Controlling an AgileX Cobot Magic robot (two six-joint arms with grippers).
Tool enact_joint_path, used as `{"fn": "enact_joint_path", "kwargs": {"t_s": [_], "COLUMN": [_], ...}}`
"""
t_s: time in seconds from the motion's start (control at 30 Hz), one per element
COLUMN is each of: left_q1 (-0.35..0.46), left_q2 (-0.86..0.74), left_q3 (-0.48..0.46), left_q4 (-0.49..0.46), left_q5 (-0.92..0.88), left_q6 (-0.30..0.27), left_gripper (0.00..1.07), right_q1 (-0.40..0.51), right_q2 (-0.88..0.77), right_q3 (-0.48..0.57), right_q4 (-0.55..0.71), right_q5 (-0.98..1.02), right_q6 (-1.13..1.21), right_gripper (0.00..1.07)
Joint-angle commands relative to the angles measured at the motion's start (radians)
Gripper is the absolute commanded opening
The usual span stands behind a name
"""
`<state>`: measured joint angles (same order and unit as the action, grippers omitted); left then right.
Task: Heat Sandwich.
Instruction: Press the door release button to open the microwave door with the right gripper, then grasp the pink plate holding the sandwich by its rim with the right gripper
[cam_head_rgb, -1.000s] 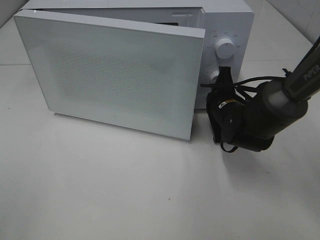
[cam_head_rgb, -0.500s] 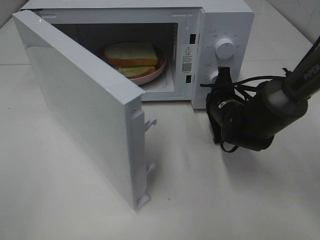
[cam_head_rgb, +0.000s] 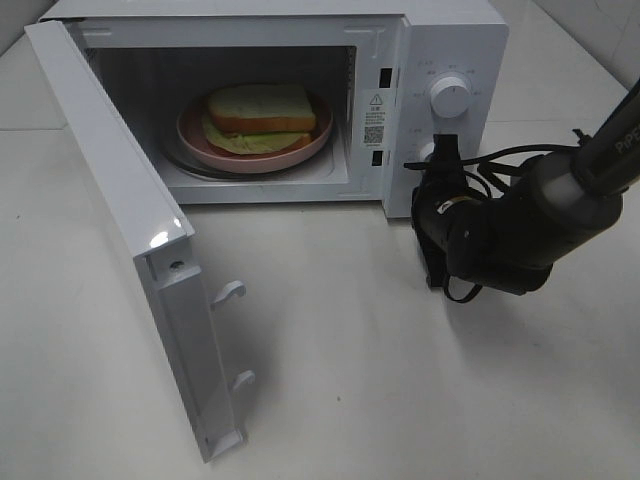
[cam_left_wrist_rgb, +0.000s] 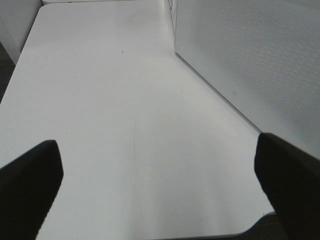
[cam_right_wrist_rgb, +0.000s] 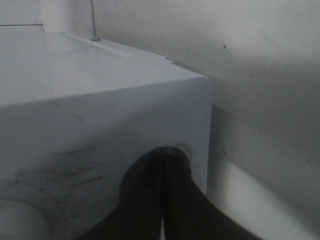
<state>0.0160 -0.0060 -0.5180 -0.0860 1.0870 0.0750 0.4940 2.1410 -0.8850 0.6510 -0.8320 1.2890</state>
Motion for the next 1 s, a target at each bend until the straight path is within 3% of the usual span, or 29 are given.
{"fn": "enact_joint_path", "kwargs": {"t_s": [0.03,0.57,1.0], "left_q1": [0.001,0.001,0.001], "left_q2": [-0.014,-0.014,-0.014], "left_q3": [-0.001,-0.001,-0.001], "left_q4": [-0.009,-0.009,-0.009], "left_q5": [-0.015,-0.015,-0.015], "left_q6": [-0.003,-0.003,-0.003], "left_gripper": [1.0,1.0,1.0], "right_q1": [-0.015,-0.015,-0.015], "right_q2": [-0.031,-0.157,-0.35], "right_q3": [-0.047,0.091,0.161], "right_q4": [-0.068,-0.072,-0.067], "right_q5": [-0.067,0.204,0.448], "right_q6": [-0.02,-0.144,-0.464], "right_gripper": [0.0,0.0,0.02]}}
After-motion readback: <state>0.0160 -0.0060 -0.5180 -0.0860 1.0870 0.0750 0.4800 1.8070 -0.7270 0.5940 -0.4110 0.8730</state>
